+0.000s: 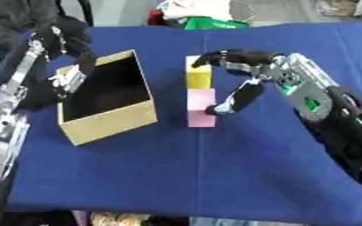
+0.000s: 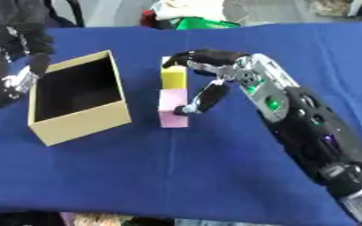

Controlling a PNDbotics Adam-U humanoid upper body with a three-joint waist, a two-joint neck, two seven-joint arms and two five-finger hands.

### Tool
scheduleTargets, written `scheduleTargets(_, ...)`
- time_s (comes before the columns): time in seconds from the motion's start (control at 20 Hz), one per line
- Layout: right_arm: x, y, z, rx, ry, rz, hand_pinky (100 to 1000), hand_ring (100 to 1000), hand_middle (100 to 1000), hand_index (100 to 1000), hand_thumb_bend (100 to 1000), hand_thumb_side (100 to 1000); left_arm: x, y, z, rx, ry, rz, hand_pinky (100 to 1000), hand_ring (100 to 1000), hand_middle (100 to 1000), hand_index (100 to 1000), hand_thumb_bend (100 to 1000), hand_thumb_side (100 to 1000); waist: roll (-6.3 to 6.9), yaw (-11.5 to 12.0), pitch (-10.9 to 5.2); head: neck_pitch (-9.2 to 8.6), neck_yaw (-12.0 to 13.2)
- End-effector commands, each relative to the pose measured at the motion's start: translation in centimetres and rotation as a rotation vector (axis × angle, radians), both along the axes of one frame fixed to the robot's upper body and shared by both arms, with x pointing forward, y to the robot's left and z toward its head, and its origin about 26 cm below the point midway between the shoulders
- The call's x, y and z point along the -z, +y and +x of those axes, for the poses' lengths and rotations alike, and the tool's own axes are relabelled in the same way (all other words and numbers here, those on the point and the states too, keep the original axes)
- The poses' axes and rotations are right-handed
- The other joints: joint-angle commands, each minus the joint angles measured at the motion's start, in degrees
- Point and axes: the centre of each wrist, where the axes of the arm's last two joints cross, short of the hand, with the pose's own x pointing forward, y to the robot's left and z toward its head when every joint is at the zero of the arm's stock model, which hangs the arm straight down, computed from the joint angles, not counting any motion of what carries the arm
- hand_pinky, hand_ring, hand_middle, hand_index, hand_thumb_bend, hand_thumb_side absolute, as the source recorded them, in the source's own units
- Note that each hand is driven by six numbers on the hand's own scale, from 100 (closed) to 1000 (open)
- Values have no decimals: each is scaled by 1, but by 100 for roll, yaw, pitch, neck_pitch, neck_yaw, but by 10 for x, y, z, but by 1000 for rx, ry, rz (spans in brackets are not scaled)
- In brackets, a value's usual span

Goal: Pick up objects on the table and place them in the box.

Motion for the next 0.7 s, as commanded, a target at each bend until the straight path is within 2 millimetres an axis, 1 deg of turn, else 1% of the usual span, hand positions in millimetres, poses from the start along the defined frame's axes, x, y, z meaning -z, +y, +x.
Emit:
scheduleTargets(0.05,-6,0,3,7,-21,-10,911,945,932,983,485,438,-9,1,0,7,-28,5,647,661,666,849,363,633,-1,21,-70,0,-6)
scheduleTargets(0.7,12,0,7,8,22,-52,904,930,914,958,481,439,-9,0,1,12,-25,5,647,661,666,850,355,636,-7,31,-61,7,-2)
